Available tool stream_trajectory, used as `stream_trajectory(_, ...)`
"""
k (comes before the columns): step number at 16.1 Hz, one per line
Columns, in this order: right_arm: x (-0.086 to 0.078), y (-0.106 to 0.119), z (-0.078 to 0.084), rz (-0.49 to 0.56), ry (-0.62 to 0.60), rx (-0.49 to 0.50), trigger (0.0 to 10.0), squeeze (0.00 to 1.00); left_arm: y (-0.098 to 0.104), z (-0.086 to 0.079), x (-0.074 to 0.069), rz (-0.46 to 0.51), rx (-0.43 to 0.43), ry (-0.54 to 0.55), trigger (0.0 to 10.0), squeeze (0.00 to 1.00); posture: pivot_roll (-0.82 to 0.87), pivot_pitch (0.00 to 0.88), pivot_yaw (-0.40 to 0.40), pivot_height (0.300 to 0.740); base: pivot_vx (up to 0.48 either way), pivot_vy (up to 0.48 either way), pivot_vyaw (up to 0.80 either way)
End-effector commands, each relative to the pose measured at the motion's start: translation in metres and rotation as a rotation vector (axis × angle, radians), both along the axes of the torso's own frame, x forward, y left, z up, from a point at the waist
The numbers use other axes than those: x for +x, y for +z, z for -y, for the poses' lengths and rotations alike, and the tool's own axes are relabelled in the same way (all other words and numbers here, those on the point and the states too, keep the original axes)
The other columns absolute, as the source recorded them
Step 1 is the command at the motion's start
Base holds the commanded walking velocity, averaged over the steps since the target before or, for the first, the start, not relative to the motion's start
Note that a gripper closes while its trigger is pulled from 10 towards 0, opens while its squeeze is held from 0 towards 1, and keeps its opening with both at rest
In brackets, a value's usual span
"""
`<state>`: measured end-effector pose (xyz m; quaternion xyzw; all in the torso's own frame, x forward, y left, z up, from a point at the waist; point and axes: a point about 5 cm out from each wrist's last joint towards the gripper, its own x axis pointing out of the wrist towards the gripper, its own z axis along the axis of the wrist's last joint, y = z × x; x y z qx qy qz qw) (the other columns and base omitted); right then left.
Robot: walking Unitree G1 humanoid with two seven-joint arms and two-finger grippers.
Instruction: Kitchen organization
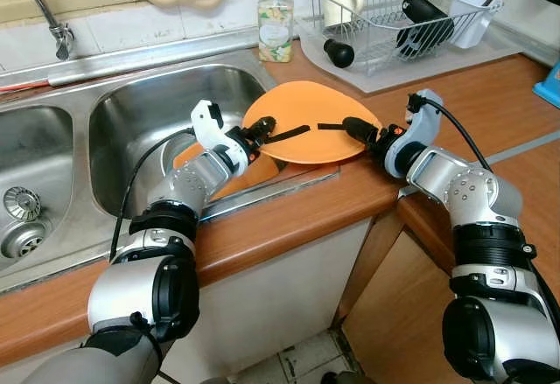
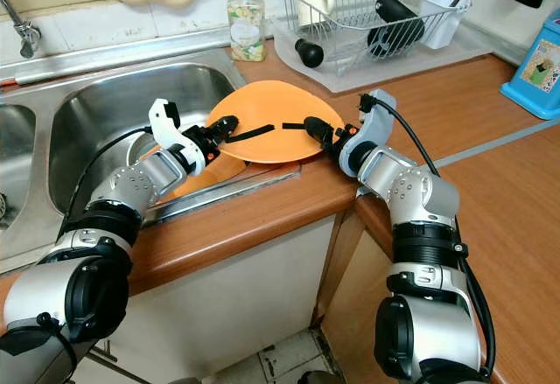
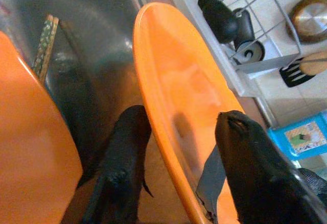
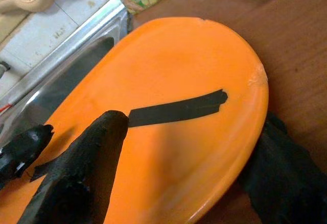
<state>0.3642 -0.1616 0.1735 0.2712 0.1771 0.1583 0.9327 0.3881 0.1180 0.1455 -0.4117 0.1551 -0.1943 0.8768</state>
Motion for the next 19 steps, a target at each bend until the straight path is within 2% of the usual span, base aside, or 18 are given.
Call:
stream_trajectory(1,-0.001,0.007,-0.003,0.026,0.014,0.001,10.0,0.0,0.017,-0.005,0.004,0.074,-0.038,0.01,0.0,0.0,-0.16,0.0,0.071,0.74,0.0,0.0,0.0)
stream_trajectory(7,-0.003,0.012,-0.007,0.053,0.044,-0.018,10.0,0.0,0.019,-0.005,0.004,0.095,-0.069,0.011,0.0,0.0,-0.16,0.0,0.074,0.74,0.0,0.0,0.0)
stream_trajectory(10,-0.007,0.014,-0.008,0.087,0.071,-0.072,10.0,0.0,0.023,-0.008,0.005,0.094,-0.132,0.044,0.0,0.0,-0.16,0.0,0.071,0.74,0.0,0.0,0.0)
stream_trajectory(13,-0.022,0.02,-0.009,0.159,0.176,-0.106,10.0,0.0,0.038,-0.023,0.007,0.13,-0.21,0.096,0.0,0.0,-0.16,0.0,0.071,0.74,0.0,0.0,0.0)
stream_trajectory(16,-0.03,0.026,-0.004,0.205,0.198,-0.095,10.0,0.0,0.05,-0.039,0.005,0.169,-0.262,0.13,0.0,0.0,-0.15,0.0,0.071,0.74,0.0,0.0,0.0)
stream_trajectory(18,-0.036,0.034,-0.005,0.265,0.238,-0.084,10.0,0.0,0.055,-0.052,0.003,0.185,-0.265,0.159,0.0,0.0,-0.15,0.0,0.071,0.74,0.0,0.0,0.0)
stream_trajectory(19,-0.043,0.04,-0.009,0.323,0.299,-0.069,10.0,0.0,0.057,-0.066,0.0,0.198,-0.231,0.203,0.0,0.0,-0.14,0.0,0.071,0.74,0.0,0.0,0.0)
